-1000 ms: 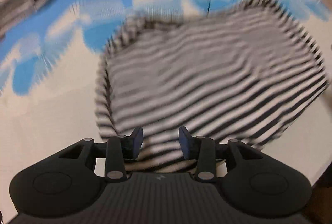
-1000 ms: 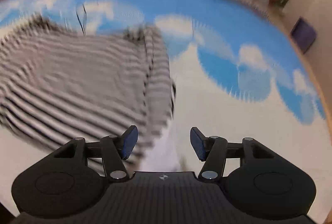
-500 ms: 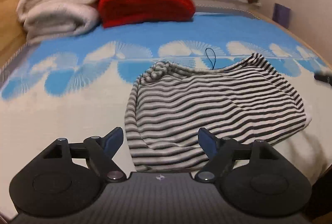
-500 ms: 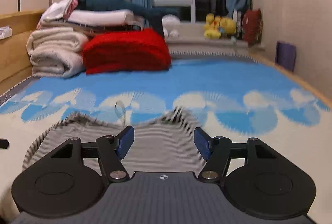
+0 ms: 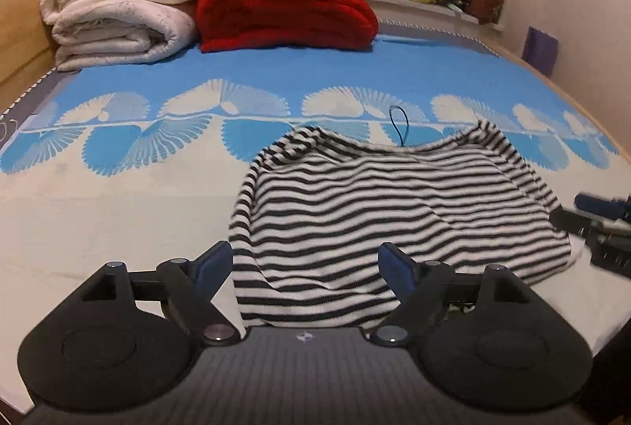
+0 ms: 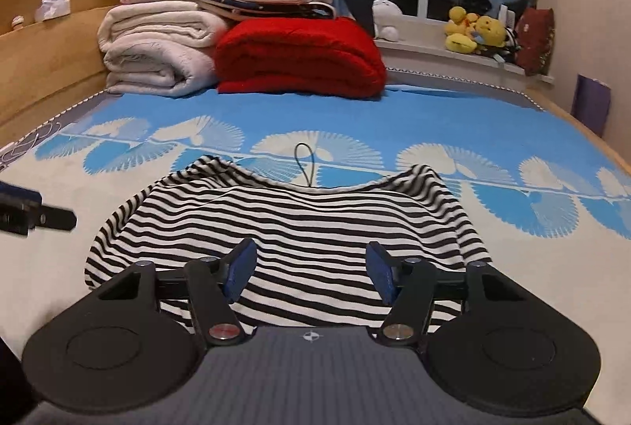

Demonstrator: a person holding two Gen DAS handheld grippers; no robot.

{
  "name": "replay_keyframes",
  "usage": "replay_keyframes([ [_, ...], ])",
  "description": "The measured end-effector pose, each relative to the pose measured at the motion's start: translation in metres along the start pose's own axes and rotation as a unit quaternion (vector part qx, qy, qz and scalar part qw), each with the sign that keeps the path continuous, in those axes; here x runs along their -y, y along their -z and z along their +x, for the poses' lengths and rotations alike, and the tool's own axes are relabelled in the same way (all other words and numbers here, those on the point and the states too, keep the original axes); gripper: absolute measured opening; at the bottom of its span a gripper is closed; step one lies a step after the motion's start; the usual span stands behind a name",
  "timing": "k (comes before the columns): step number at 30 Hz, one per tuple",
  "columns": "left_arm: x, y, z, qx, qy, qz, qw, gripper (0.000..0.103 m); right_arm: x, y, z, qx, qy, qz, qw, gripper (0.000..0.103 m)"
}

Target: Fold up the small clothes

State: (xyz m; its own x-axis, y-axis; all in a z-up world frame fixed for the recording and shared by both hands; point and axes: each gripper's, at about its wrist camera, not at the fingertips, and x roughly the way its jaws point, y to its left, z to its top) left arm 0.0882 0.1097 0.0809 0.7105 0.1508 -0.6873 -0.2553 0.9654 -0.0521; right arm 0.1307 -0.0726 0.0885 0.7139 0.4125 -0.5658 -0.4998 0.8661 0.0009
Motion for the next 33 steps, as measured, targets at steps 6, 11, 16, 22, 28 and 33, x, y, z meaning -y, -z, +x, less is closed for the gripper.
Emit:
replay_keyframes([
  [6, -0.015, 0.000, 0.013, -0.016, -0.009, -0.019, 0.9996, 0.079, -0.021, 0.003, 0.009, -0.002, -0.022, -0.028, 0.999, 0.021],
  [11, -0.032, -0.002, 0.014, -0.028, 0.005, -0.044, 0.9986, 0.036, -0.040, 0.006, 0.017, 0.001, -0.044, -0.057, 0.997, 0.021],
  [16, -0.048, -0.001, 0.020, -0.050, -0.008, -0.075, 0.9959, 0.032, -0.065, 0.014, 0.033, -0.013, -0.070, -0.088, 0.994, 0.021],
  [22, -0.059, 0.002, 0.031, -0.079, -0.022, -0.094, 0.9922, 0.032, -0.112, 0.023, 0.048, -0.021, -0.105, -0.157, 0.982, 0.023],
  [28, -0.066, 0.001, 0.037, -0.087, -0.027, -0.110, 0.9897, 0.032, -0.156, 0.029, 0.063, -0.027, -0.125, -0.209, 0.970, 0.035],
  [33, -0.078, 0.000, 0.041, -0.091, -0.037, -0.132, 0.9863, 0.033, -0.180, 0.040, 0.079, -0.035, -0.133, -0.246, 0.959, 0.049],
])
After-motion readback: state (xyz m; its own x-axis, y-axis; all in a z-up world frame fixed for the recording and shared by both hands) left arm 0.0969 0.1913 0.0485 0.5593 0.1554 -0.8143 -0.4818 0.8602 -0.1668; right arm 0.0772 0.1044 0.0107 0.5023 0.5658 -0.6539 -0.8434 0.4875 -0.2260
